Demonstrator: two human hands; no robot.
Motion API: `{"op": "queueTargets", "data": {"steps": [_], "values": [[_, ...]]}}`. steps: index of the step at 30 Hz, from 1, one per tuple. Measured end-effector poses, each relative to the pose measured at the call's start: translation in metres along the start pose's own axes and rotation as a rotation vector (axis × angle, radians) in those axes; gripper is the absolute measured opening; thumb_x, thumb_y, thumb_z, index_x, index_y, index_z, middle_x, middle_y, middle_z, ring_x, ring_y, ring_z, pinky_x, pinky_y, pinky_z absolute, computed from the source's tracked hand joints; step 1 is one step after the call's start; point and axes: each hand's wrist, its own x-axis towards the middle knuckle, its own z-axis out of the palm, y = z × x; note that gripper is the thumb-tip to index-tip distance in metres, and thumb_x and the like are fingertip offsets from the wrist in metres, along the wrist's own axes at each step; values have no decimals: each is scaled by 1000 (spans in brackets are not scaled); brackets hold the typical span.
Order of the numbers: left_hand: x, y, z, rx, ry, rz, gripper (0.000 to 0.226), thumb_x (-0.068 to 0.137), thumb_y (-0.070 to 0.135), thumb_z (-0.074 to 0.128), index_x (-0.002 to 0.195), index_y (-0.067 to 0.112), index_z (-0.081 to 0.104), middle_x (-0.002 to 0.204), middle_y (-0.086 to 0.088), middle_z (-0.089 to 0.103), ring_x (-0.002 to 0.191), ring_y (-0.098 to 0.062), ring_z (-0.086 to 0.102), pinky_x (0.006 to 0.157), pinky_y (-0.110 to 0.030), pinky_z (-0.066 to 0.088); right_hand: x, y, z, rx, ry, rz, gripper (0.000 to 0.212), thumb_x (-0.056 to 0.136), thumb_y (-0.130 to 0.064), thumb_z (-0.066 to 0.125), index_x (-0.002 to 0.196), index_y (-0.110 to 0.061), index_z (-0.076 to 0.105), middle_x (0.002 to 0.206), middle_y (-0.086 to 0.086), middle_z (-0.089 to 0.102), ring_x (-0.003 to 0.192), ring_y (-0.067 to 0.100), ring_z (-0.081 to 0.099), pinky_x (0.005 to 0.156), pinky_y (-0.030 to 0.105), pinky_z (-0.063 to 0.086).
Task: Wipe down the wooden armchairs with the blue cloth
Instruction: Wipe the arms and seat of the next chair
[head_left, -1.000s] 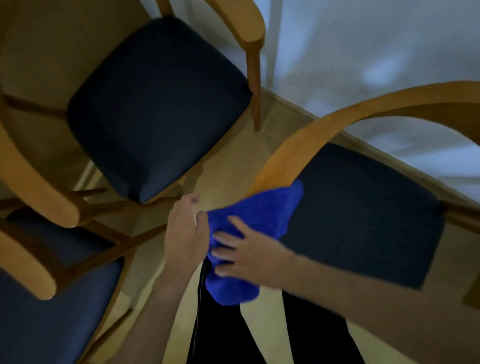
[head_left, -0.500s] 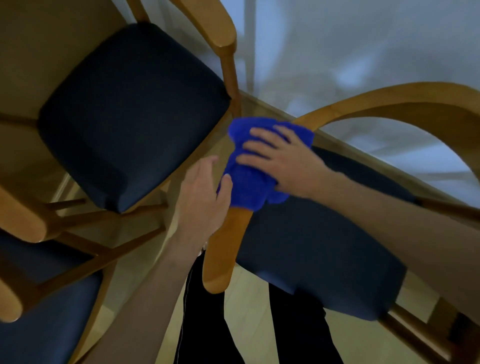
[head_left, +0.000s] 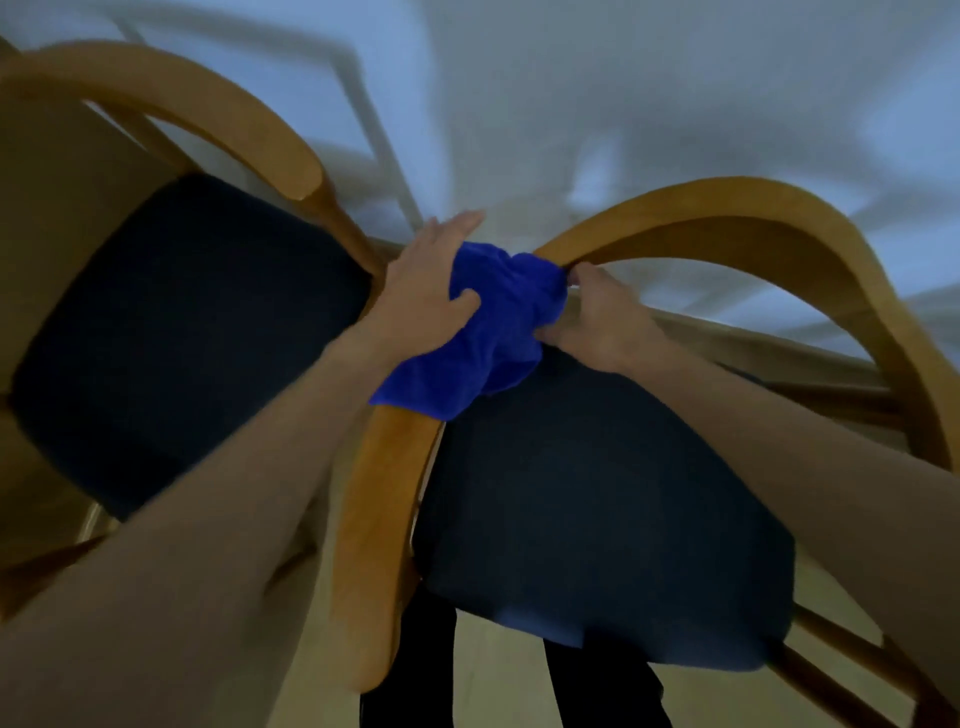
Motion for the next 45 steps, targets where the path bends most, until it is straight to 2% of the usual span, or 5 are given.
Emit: {"op": "queueTargets", "data": {"steps": [5,13,27,36,45], "values": [[19,14,3,408,-58,86,62,68,44,68,125,32,47,108,9,40,111,-22,40,89,-35,21,-19,5,7,263,-98,-120,16,90,-32,67,99,-24,56,95,-6,63,85,6,60,76,33,52],[6,57,-10,478,-203,466,37,69,68,63,78,36,46,90,14,43,85,-1,39,78,-19,27,-64,11,-97,106,-207,-118,42,70,-55,77,99,-38,52,91,-14,63,82,-7,60,63,16,47],[34,124,65,447,-63,544,22,78,17,72,96,22,61,95,0,58,85,-13,51,73,-28,41,-146,111,-129,-368,175,119,28,77,-27,74,85,-31,47,83,-14,47,79,10,51,72,30,42],[-115,6,193,689,-478,213,12,92,18,52,95,25,62,96,3,65,87,-12,57,82,-26,43,-240,160,69,-98,-499,365,29,92,-15,56,120,-25,55,119,-1,50,107,16,53,96,30,45],[-142,-34,196,691,-824,24,28,85,11,54,106,30,55,105,7,62,96,-13,58,88,-31,37,-259,181,81,-33,-630,419,29,90,-29,61,119,-33,58,120,-6,55,106,14,54,94,32,48]]}}
